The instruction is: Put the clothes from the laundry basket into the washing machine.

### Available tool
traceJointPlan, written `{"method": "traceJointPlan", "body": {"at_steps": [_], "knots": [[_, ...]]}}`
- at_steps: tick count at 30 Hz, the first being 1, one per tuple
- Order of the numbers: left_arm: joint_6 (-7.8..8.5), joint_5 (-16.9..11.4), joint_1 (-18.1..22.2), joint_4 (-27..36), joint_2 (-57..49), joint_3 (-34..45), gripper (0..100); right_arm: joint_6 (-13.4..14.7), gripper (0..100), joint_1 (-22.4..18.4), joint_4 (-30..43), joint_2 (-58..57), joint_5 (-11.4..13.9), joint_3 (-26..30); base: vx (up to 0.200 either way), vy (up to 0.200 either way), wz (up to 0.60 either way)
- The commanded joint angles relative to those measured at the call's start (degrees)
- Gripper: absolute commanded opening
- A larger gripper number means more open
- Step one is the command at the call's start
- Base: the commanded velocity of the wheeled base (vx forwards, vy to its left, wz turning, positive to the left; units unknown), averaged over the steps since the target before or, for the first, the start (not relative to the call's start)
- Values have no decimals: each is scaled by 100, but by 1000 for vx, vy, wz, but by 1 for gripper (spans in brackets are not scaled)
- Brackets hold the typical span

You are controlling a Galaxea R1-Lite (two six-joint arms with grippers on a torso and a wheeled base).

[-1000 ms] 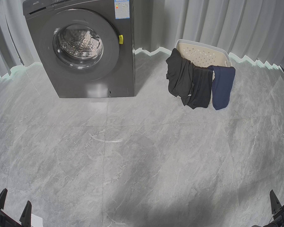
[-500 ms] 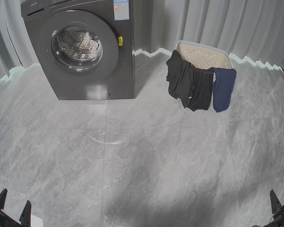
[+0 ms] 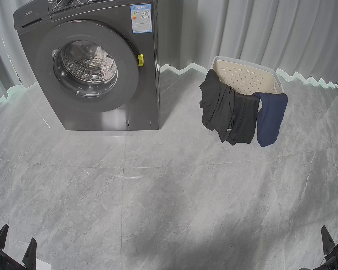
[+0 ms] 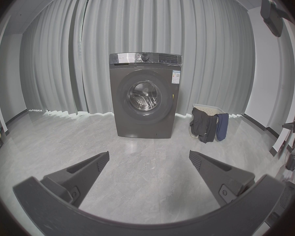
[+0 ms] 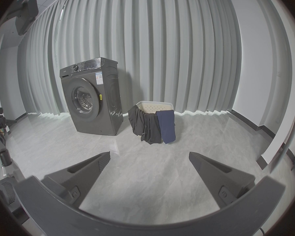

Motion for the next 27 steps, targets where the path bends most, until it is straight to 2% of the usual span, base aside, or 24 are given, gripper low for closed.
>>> {"method": "traceJointPlan", "body": {"at_steps": [1, 20, 27], "knots": [[11, 12, -2, 2, -95, 84, 100, -2, 100, -2, -2, -60, 11, 92, 200, 0, 0], [20, 47, -2, 2, -95, 84, 100, -2, 100, -2, -2, -60, 55, 92, 200, 0, 0], [20, 47, -2, 2, -95, 84, 100, -2, 100, -2, -2, -60, 46, 92, 0, 0, 0]]}}
